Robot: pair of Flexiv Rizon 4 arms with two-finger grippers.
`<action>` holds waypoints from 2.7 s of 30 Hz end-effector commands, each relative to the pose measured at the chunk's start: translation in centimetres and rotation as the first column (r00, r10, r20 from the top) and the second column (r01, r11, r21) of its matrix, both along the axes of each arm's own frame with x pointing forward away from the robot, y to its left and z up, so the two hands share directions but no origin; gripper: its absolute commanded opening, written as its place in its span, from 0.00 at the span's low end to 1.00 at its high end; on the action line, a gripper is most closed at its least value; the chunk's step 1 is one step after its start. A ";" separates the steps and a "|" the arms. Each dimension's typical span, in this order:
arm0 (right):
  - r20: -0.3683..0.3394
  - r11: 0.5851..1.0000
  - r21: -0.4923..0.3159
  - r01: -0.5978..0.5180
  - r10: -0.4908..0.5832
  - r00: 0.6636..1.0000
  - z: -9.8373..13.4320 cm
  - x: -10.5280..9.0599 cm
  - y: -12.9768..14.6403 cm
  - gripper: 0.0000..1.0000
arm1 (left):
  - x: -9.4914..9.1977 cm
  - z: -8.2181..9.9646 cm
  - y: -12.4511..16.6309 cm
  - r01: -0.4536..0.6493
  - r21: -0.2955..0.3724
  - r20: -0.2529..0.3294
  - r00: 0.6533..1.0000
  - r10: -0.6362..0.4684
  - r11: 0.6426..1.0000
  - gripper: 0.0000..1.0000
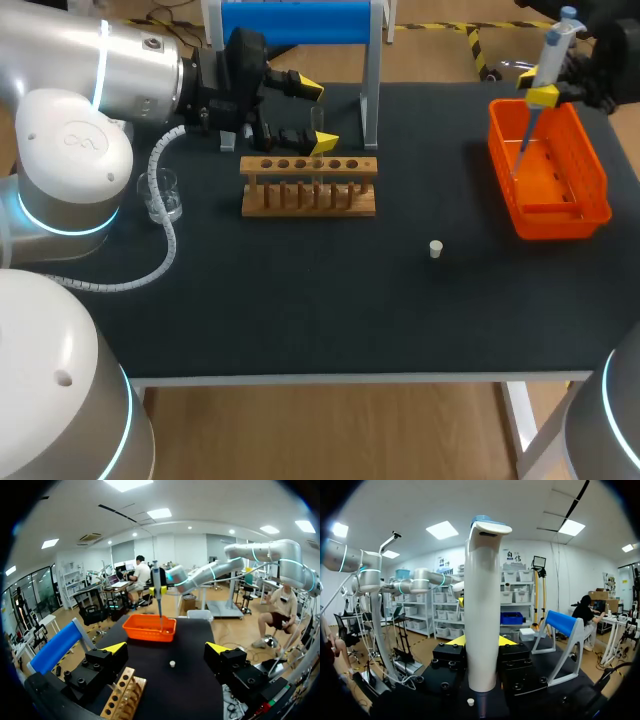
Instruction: Invert the test tube, pick up the pipette, mount the tip to pipette, aspirate from beaker and dispense into the tube, eject the tip, return the pipette, and cap with the stopper.
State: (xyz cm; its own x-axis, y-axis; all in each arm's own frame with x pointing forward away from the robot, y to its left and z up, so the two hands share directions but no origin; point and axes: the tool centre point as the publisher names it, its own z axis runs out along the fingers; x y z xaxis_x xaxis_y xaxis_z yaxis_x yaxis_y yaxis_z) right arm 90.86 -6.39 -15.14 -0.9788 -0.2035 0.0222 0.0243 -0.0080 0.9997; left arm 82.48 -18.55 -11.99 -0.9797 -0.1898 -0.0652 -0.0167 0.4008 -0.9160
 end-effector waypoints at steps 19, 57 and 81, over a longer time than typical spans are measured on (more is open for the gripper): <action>-0.009 0.999 0.008 0.054 -0.054 0.998 -1.2 -0.5 -6.3 0.00 | 0.0 0.0 0.1 0.000 -0.002 0.001 1.000 0.000 1.000 1.00; 0.020 0.999 0.006 0.040 -0.040 0.999 -4.3 0.6 -7.9 0.00 | 0.0 0.0 0.1 0.000 -0.002 0.001 1.000 0.000 1.000 1.00; 0.019 0.999 -0.001 0.036 -0.036 0.999 -4.5 0.9 -7.6 0.00 | 0.0 0.0 0.1 0.000 -0.002 0.001 1.000 0.000 1.000 1.00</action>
State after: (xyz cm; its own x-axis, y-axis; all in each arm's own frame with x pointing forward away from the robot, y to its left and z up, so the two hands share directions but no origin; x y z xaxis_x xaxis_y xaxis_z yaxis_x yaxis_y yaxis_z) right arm 91.54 -13.74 -19.57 -0.9868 -0.1620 0.0032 0.0044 -0.0074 1.0000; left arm 82.48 -18.55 -11.99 -0.9797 -0.1898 -0.0652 -0.0167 0.4008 -0.9160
